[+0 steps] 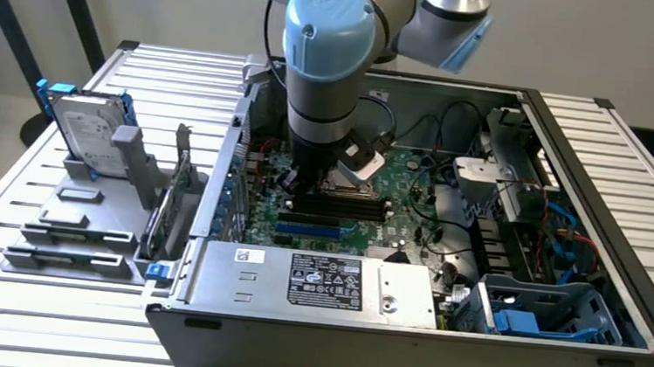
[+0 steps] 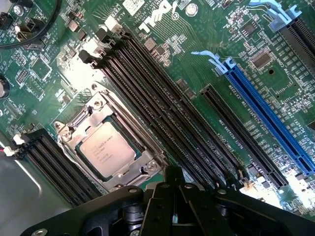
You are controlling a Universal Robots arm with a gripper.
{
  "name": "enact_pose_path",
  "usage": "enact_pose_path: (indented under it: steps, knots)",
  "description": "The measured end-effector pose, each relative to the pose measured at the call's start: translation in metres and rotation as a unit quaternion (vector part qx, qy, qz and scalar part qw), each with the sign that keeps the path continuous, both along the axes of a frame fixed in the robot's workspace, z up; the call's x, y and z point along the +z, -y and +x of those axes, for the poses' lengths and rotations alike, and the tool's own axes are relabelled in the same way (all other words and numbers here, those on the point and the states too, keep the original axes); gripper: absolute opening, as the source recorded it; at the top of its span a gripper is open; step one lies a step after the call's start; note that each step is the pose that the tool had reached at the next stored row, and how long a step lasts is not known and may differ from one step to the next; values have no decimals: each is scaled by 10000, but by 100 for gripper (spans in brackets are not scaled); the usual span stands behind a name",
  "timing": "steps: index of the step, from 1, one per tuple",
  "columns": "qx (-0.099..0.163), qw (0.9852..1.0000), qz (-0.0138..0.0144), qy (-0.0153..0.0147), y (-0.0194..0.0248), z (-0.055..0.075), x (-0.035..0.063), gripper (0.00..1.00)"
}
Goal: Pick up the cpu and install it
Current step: 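Install the first cpu locking lever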
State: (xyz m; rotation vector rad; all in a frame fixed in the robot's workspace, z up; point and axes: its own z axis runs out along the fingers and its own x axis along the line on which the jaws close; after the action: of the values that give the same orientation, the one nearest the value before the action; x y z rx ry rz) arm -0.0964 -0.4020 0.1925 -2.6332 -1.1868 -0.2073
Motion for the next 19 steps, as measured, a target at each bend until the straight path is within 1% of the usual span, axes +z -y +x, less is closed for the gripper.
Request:
enact_pose_path:
  steps: [1, 2, 4, 5, 7, 9, 10, 12, 13, 14, 15, 19]
  knots:
    - [0, 10000, -11, 0, -3, 0, -2, 11]
    - [0, 10000, -29, -1, -4, 0, -2, 11]
    - [0, 10000, -81, -4, -4, 0, -2, 11]
    - [0, 9999, -101, -5, -5, 0, -3, 11]
    - [0, 9999, -128, -4, -5, -1, 3, 11]
    - [0, 9999, -133, -3, -3, -4, 51, 11]
    - [0, 9999, -139, -5, -3, -7, 98, 11]
    - [0, 9999, -136, -5, -5, -11, 191, 11]
    - [0, 9999, -139, -6, -7, -11, 234, 11]
    - [1, 9999, -141, -5, -18, -12, 258, 11]
    - [7, 9999, -142, -5, -39, -11, 267, 11]
    - [45, 9999, -149, -5, -173, -11, 273, 11]
